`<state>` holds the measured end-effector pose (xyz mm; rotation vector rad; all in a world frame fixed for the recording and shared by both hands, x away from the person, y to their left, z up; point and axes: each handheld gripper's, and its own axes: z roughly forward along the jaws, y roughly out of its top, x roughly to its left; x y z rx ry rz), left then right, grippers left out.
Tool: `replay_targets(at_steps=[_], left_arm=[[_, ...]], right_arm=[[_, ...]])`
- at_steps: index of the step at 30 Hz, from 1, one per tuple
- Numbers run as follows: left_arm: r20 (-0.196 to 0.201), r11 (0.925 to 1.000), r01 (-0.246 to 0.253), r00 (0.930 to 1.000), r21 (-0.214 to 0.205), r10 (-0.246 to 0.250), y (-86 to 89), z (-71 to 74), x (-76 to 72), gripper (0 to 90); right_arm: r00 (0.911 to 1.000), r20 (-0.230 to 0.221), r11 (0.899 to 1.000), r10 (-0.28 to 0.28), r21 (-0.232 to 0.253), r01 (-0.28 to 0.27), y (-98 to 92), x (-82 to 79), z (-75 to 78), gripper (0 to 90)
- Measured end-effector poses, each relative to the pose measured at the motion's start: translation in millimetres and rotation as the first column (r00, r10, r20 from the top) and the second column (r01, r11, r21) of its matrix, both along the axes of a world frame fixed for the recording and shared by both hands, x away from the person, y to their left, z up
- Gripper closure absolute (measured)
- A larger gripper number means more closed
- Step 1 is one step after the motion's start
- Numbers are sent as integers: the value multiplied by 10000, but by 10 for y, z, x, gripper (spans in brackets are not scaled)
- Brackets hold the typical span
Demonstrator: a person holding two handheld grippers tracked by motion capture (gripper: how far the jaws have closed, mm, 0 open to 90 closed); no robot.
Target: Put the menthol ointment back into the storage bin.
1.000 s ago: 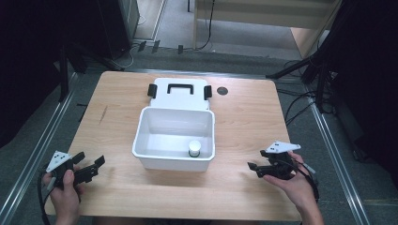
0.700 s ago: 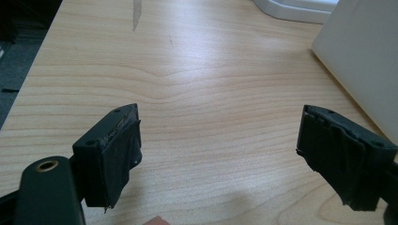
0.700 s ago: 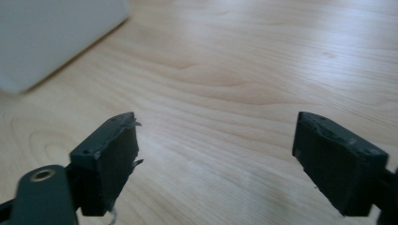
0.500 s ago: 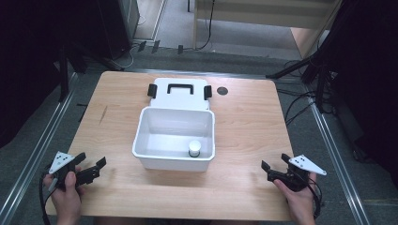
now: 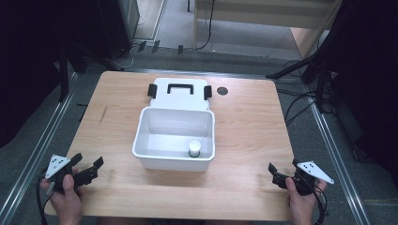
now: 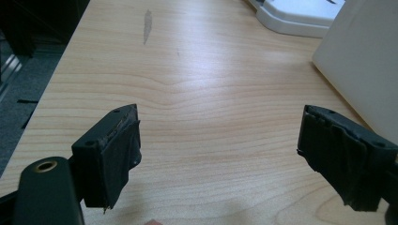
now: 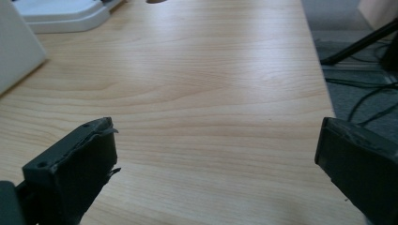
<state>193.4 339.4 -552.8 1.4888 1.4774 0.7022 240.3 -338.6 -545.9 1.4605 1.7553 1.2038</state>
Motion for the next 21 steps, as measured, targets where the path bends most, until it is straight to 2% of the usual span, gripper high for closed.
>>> replay_targets(at_steps=[2, 7, 10, 13, 16, 18, 21], left_arm=[[6, 10000, -37, 10000, -64, 37, 7, -1, -2, 142], [-147, 9999, 89, 9999, -79, -90, 13, -1, 10, 142], [-139, 9997, 151, 9998, -177, -154, 19, -3, 8, 142], [-244, 9992, 210, 9995, -351, -219, 33, -7, 22, 143], [-319, 9983, 396, 9987, -433, -410, 35, -9, 34, 143], [-246, 9974, 565, 9980, -454, -577, 33, -9, 26, 142], [-217, 9978, 566, 9981, -357, -574, 24, -6, 18, 143]], right_arm=[[9998, 68, 9996, -188, -216, 189, 13, -8, 2, 0], [9999, 111, 9978, -131, -653, 138, 56, -10, 2, 0], [9998, 145, 9979, -98, -631, 107, 56, -14, 2, 0], [9998, 191, 9998, 70, -211, -65, 21, -18, 2, 0], [9995, 313, 9977, 52, 669, -73, -60, -53, -1, 0], [9994, 357, 9967, 43, 807, -72, -76, -64, -4, 0], [9994, 338, 9984, 101, 559, -119, -50, -63, -2, 0]])
